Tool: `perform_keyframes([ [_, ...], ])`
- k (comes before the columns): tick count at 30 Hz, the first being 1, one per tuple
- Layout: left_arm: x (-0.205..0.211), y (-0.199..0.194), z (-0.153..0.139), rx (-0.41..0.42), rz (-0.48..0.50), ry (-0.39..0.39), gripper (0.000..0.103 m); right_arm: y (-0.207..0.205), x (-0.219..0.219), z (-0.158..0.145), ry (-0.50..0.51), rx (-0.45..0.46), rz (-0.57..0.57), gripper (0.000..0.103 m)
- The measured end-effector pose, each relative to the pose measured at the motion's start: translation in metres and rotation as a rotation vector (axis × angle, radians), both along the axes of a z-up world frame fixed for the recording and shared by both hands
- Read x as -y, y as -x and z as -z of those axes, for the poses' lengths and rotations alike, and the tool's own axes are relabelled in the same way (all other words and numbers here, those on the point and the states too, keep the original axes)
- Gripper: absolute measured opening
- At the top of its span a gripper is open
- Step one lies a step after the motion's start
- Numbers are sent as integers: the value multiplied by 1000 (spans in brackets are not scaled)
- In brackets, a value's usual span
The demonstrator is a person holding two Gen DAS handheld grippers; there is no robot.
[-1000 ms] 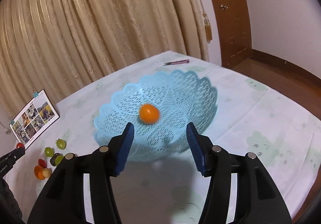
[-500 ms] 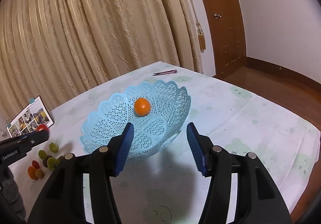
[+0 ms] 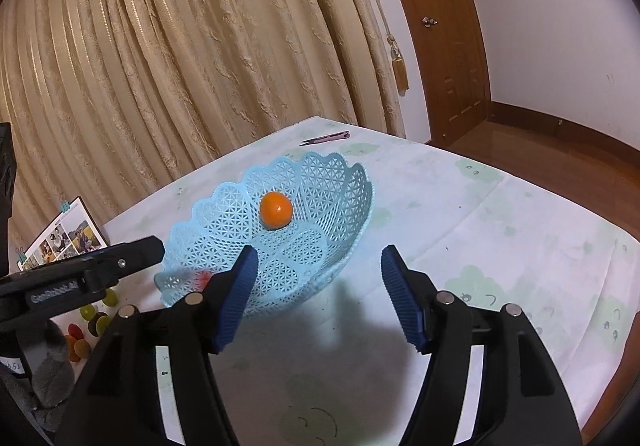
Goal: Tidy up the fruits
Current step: 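Lower the red tomato into the blue basket and open the left tool, then move the left tool back and grasp the large green tomato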
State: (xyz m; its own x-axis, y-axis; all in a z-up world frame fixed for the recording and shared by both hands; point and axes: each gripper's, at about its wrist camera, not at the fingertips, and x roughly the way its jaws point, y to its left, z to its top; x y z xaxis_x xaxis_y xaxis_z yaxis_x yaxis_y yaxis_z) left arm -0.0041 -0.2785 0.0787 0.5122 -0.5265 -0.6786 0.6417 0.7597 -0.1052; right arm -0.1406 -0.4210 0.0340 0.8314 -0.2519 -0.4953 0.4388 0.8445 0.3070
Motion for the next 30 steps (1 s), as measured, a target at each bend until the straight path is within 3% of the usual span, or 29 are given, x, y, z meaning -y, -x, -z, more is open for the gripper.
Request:
perform_keyframes([
  [3, -11, -5, -2, 2, -30, 1, 70, 0, -3, -1, 3, 2, -3, 66],
  [10, -52, -18, -11, 34, -123, 17, 89, 0, -16, -5, 11, 1, -14, 67],
  [22, -151, -36, -30, 86, -310, 24, 89, -11, -58, -17, 43, 2, -101, 70],
  [24, -171, -42, -29, 83, -351, 27, 89, -13, -65, -18, 38, 0, -119, 74],
  [30, -200, -65, -15, 32, -423, 11, 89, -20, -86, -18, 43, -23, -167, 74],
])
